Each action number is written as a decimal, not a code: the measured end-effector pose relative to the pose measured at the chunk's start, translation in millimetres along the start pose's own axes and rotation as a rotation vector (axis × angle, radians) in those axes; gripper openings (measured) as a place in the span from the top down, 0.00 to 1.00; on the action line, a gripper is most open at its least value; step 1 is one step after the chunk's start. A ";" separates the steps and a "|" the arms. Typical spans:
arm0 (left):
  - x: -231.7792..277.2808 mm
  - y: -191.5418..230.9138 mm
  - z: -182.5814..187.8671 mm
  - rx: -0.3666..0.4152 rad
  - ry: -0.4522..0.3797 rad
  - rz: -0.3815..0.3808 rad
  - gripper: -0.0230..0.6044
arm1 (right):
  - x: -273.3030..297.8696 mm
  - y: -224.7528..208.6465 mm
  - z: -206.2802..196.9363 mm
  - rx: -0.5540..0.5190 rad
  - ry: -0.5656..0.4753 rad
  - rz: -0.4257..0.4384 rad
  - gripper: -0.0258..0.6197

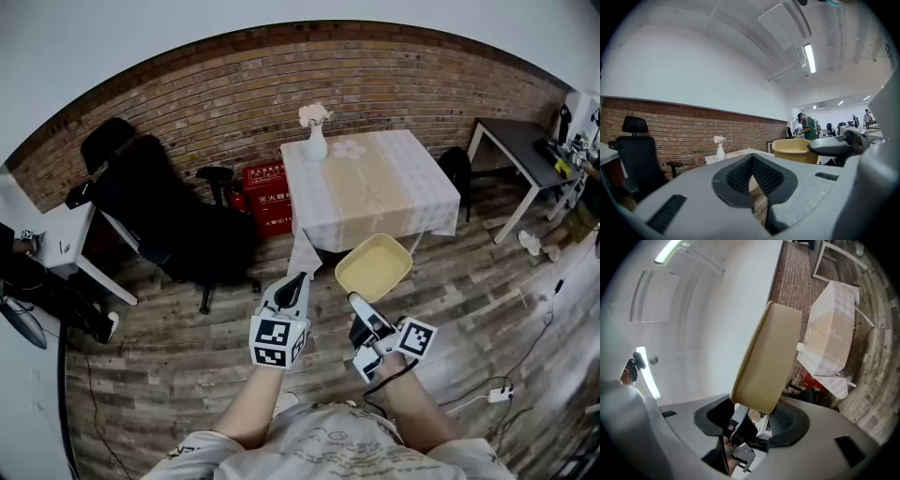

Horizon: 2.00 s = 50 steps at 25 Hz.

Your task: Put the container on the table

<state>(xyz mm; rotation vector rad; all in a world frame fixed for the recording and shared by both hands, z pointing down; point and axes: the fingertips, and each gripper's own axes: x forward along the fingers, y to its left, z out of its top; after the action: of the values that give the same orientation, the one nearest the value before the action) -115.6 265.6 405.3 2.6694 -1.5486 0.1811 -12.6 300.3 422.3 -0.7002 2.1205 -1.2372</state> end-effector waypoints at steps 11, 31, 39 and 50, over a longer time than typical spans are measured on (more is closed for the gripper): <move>33.1 -44.3 2.6 -0.021 -0.012 0.041 0.96 | -31.5 -10.7 33.5 -0.030 0.071 0.036 0.63; 106.0 -8.9 -14.0 -0.037 0.010 0.089 0.96 | 25.1 -63.3 75.4 -0.018 0.138 0.088 0.63; 154.1 44.1 -25.6 -0.066 0.018 0.114 0.96 | 83.5 -101.1 94.6 -0.005 0.169 0.083 0.63; 259.9 109.8 -34.4 -0.099 0.058 0.072 0.96 | 166.2 -170.5 160.8 -0.004 0.140 0.024 0.63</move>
<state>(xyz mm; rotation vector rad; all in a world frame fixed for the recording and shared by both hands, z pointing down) -85.7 -9.4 470.6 2.5130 -1.5943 0.1790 10.6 18.5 473.3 -0.6036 2.2382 -1.3025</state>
